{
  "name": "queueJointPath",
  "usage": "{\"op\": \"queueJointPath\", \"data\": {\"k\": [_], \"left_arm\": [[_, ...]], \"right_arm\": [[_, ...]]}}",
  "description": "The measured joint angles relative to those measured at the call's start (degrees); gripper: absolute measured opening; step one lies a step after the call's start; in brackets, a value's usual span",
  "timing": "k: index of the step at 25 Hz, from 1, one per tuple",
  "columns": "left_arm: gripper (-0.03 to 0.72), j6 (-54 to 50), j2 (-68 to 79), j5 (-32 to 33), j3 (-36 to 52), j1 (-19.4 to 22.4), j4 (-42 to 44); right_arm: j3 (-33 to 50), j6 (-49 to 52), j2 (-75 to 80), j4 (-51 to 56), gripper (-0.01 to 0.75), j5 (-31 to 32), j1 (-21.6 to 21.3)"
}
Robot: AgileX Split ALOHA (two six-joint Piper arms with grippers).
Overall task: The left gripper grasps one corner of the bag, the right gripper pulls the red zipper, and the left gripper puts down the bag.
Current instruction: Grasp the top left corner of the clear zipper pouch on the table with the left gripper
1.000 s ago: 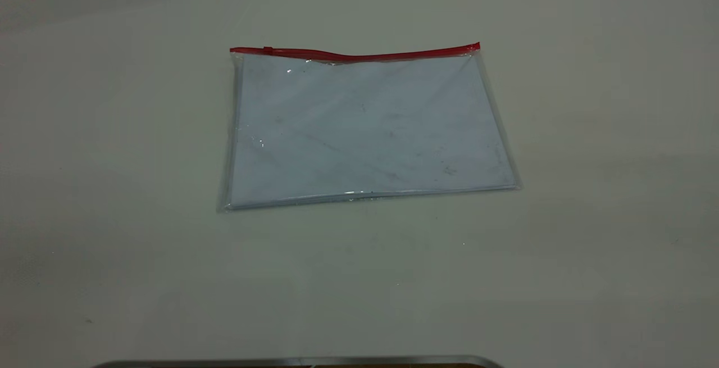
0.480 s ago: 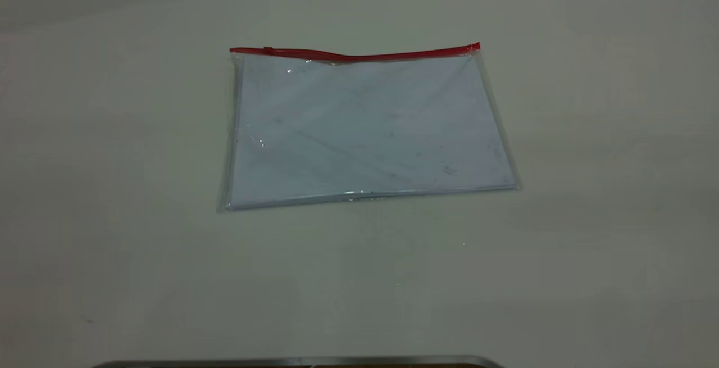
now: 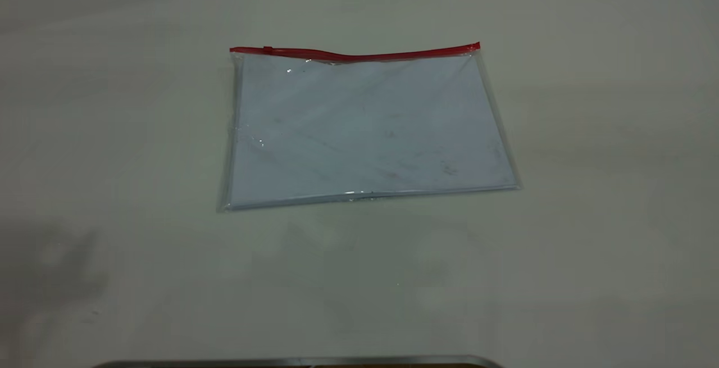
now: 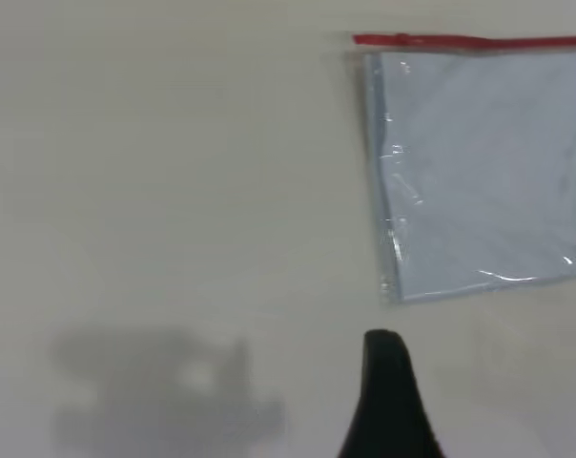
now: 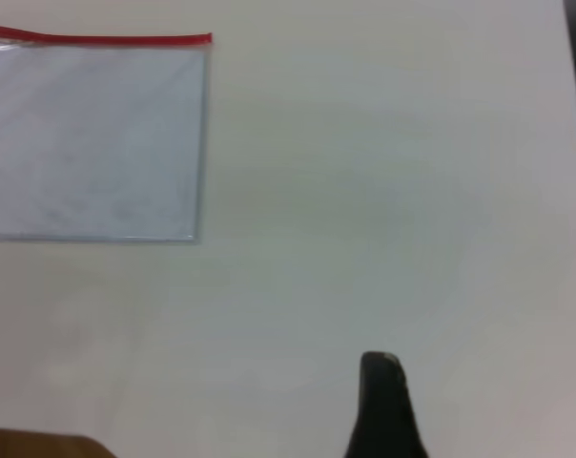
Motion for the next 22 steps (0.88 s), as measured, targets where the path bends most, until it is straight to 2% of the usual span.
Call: {"op": "queueJointPath", "data": {"k": [8, 17, 22], "left_arm": [[0.59, 13.7, 21.2, -9.2, -4.0, 0.0, -11.0], [0.59, 28.2, 43.1, -12.0, -14.3, 0.0, -22.3], [0.59, 35.5, 53.2, -13.0, -20.1, 0.0, -29.3]], "right_arm": [[0.0, -0.7, 9.2, 1.3, 0.576, -3.4, 0.0], [-1.7, -1.3, 25.4, 2.6, 0.576, -11.2, 0.0], [-6.1, -1.6, 35.6, 0.6, 0.576, -14.9, 0.0]]}}
